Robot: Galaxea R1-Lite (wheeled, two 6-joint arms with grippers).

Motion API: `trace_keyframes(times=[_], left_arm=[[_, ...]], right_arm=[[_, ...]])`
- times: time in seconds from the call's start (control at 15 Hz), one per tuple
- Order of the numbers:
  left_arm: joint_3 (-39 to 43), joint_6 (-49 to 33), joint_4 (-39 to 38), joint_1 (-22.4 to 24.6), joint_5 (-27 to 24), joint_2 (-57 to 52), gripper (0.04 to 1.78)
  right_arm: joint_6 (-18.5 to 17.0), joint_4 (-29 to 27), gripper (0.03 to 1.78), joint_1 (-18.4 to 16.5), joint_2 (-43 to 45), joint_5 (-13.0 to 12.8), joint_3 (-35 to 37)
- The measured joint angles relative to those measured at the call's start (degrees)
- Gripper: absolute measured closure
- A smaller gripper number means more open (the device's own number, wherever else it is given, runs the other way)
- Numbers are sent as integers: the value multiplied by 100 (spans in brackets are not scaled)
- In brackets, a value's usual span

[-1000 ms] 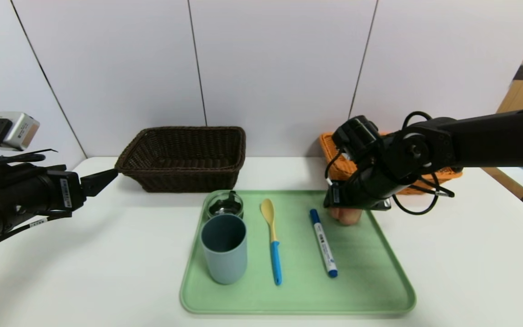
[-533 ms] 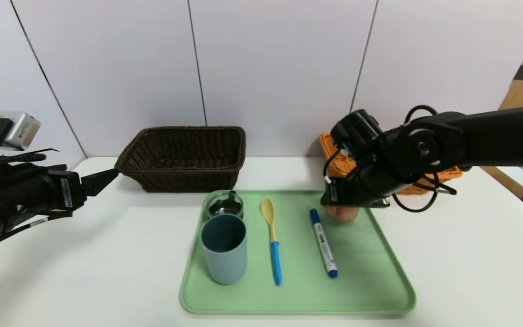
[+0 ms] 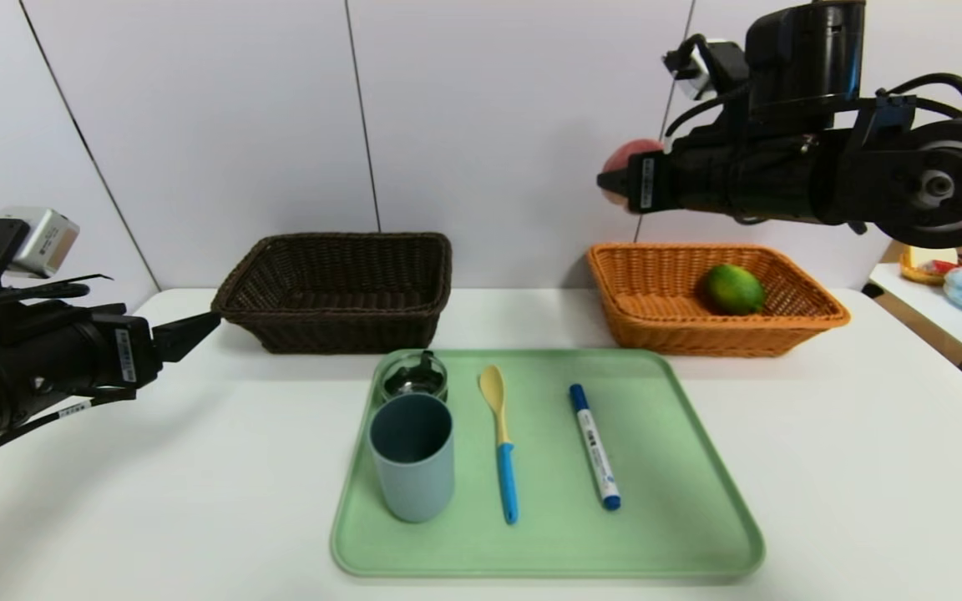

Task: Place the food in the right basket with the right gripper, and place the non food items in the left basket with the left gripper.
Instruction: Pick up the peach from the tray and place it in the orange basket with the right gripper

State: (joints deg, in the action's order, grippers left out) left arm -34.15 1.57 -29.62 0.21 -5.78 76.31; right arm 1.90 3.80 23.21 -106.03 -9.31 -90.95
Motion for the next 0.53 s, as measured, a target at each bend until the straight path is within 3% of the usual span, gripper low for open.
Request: trace_keyframes(times=[0.07, 0.2, 0.53], left_arm=[[9, 0, 2, 4, 0, 1, 13], [17, 2, 2, 0, 0, 9, 13], [30, 7, 2, 6, 0, 23, 13]], right_arm=[[230, 256, 71, -229, -94, -140, 27], [379, 236, 71, -463, -306, -590, 83], [145, 79, 71, -729, -844, -650, 228]])
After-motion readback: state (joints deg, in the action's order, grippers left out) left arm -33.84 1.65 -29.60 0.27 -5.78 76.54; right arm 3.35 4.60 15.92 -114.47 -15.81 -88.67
